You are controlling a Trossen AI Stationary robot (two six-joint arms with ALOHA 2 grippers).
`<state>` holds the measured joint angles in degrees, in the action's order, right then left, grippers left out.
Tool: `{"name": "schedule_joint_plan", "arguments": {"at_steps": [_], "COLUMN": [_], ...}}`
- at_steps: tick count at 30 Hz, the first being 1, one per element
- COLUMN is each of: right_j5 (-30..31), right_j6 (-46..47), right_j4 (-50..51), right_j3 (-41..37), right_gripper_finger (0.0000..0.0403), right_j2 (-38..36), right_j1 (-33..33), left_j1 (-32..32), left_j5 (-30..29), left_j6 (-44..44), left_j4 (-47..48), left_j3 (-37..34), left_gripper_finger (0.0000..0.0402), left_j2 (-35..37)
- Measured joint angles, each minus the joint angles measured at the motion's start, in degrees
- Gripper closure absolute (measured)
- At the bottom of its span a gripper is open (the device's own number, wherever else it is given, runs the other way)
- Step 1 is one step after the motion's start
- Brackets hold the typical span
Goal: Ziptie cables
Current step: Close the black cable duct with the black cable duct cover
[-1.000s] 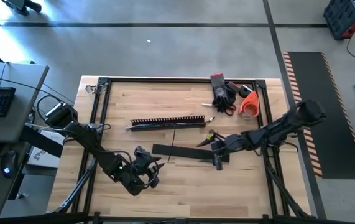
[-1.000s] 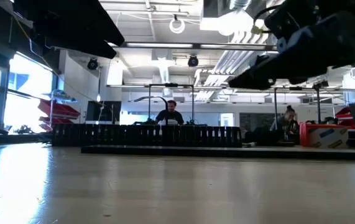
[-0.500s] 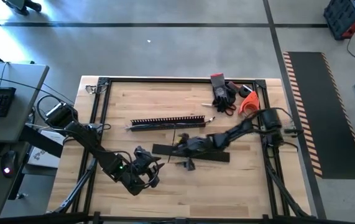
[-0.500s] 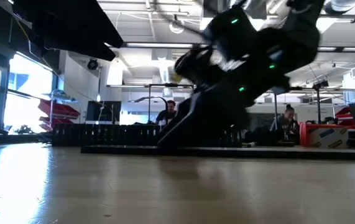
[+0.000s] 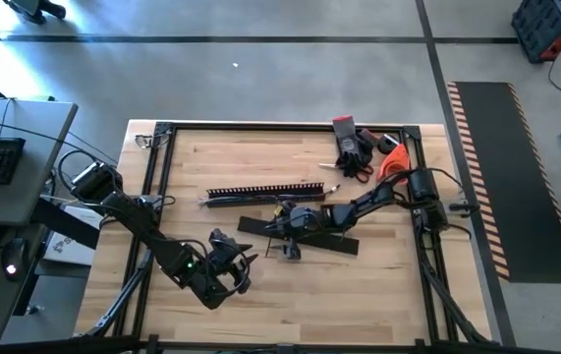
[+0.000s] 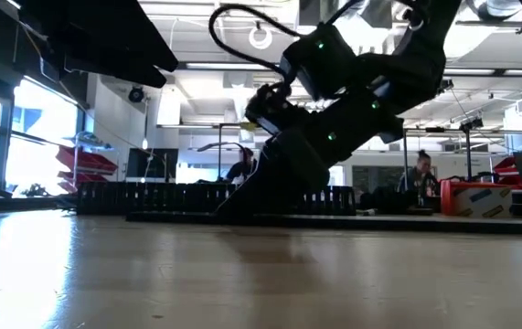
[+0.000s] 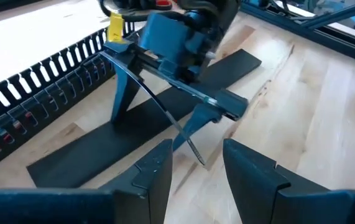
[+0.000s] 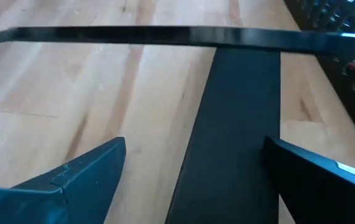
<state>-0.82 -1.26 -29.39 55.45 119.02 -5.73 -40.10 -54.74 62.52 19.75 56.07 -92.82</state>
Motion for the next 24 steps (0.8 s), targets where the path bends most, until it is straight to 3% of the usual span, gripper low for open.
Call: {"name": "schedule_joint_plan", "arguments": {"at_steps": [7,13,17,22,24], "right_j5": [5.12,3.16,1.07,0.44,0.2], "right_j6": [1.42,1.24,0.6,0.43,-0.19], "right_j4": [0.68,3.9,3.25,3.96,3.98], "right_j3": [-0.07,0.1,0.34,0.58,0.58], "right_gripper_finger": [0.0039,0.0045,0.0088,0.0186,0.0192], "right_j2": [-0.75,0.75,3.82,4.7,4.7], "right_j1": [0.22,1.23,1.26,1.24,1.24], "left_j1": [0.0,0.74,1.99,5.51,7.16], "left_j5": [-0.05,0.05,0.05,2.54,3.03], "left_j6": [-0.13,-0.77,-1.5,2.58,3.94], "left_j4": [0.19,0.71,2.38,9.58,12.61], "left_j3": [0.0,0.0,0.0,0.0,0.0], "left_gripper_finger": [0.0275,0.0275,0.0275,0.0275,0.0275], "left_j2": [0.94,0.94,0.94,0.94,0.94]}}
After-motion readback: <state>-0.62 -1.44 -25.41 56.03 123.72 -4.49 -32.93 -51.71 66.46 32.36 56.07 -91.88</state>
